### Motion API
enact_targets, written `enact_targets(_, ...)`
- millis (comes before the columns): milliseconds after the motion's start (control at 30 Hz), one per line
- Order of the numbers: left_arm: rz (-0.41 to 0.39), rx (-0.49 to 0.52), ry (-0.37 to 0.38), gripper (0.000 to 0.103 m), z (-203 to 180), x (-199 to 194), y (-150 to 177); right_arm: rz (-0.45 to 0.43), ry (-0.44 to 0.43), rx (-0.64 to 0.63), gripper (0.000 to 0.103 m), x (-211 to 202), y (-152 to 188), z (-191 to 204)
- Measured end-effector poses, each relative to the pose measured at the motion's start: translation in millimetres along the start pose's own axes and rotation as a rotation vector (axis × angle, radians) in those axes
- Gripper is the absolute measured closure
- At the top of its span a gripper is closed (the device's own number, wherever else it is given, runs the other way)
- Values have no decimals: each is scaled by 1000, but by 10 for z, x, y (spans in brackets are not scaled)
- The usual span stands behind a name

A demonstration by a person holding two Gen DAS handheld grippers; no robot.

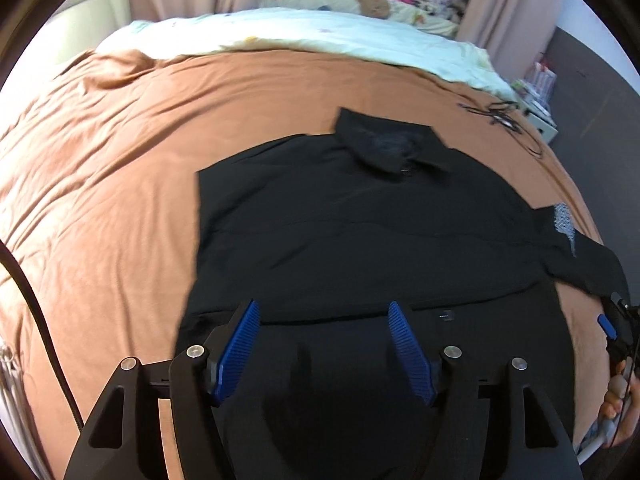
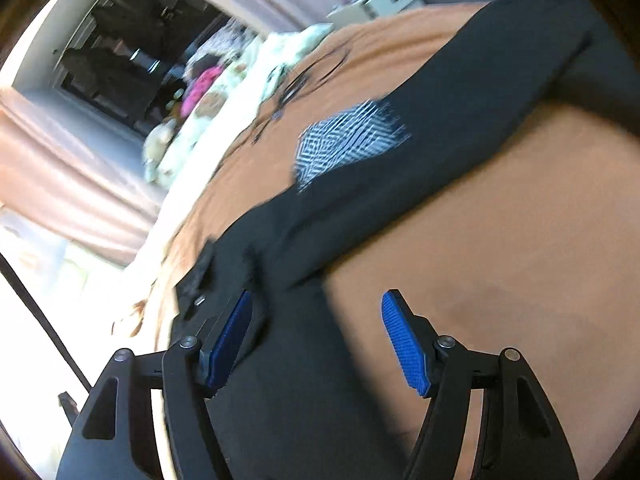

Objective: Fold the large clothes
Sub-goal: 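Close the right gripper on the sleeve with the patterned cuff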

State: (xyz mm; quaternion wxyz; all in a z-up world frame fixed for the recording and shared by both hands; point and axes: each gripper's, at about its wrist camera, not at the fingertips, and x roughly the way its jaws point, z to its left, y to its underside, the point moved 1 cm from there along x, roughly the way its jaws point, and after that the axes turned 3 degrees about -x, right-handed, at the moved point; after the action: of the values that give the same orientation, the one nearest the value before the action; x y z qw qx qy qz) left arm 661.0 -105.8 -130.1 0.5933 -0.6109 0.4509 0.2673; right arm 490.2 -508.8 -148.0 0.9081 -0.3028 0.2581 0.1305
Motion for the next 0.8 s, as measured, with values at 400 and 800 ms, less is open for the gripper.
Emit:
enact_targets(400, 10, 100, 85, 34, -957, 413, -190, -88, 137, 37, 55, -243, -487, -636)
enact_targets(800, 85, 220, 171, 41, -1738, 1236, -125, -63, 191, 57, 79, 132, -628, -820)
